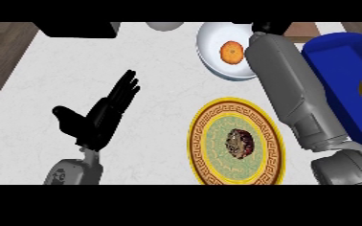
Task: Pick the squash from the plate and place it in the bowl
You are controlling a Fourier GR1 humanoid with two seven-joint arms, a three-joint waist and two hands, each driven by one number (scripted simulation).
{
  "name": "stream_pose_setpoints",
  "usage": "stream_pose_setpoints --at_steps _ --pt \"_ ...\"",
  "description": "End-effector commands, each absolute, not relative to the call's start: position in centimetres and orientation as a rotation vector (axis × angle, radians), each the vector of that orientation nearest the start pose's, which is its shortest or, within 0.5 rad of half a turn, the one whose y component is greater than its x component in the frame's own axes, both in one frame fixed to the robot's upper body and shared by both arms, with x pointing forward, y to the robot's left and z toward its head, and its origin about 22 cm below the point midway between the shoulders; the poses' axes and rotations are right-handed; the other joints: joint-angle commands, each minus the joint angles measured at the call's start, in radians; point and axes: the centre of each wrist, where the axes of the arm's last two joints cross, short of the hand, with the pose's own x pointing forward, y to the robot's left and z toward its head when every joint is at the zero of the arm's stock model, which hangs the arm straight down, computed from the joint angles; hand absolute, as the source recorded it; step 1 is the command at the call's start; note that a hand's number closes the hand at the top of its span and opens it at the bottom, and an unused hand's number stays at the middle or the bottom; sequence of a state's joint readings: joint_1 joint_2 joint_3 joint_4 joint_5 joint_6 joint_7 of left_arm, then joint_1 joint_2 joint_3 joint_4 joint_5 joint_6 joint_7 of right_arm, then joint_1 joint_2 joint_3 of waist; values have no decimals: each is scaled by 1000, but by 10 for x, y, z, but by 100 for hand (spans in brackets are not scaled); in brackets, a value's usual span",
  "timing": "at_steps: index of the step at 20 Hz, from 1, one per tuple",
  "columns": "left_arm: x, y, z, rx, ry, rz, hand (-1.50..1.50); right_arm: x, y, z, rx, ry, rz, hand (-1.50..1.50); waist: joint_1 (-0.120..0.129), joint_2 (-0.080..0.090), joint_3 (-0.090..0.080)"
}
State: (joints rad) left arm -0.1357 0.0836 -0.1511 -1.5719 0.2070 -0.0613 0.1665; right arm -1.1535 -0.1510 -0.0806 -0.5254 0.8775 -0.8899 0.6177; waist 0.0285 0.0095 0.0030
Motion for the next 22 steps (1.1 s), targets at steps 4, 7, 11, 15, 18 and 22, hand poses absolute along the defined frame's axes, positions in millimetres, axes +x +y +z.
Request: stream_pose_setpoints --at_steps 4,7,11,15,18,22 --pt "268 204 28 -259 -1469 -113 0 423 -86 135 -1063 -1783 -301 -150 -45 -25 -3" --pt "268 209 27 -253 -1456 -113 0 399 -73 132 -967 -1844 -340 -150 -46 -31 -3" --pt "269 203 30 -258 -1457 -107 0 362 -51 115 -916 -1959 -265 -150 -57 -41 -5" --pt "267 209 27 -245 -1454 -105 0 319 -41 88 -843 -1997 -231 -150 -67 -45 -5" --pt "262 211 21 -239 -1449 -93 0 286 -39 62 -818 -1986 -168 150 -74 -48 -6" --pt "262 212 25 -235 -1455 -103 0 239 -35 29 -753 -1935 -132 150 -74 -49 -5"
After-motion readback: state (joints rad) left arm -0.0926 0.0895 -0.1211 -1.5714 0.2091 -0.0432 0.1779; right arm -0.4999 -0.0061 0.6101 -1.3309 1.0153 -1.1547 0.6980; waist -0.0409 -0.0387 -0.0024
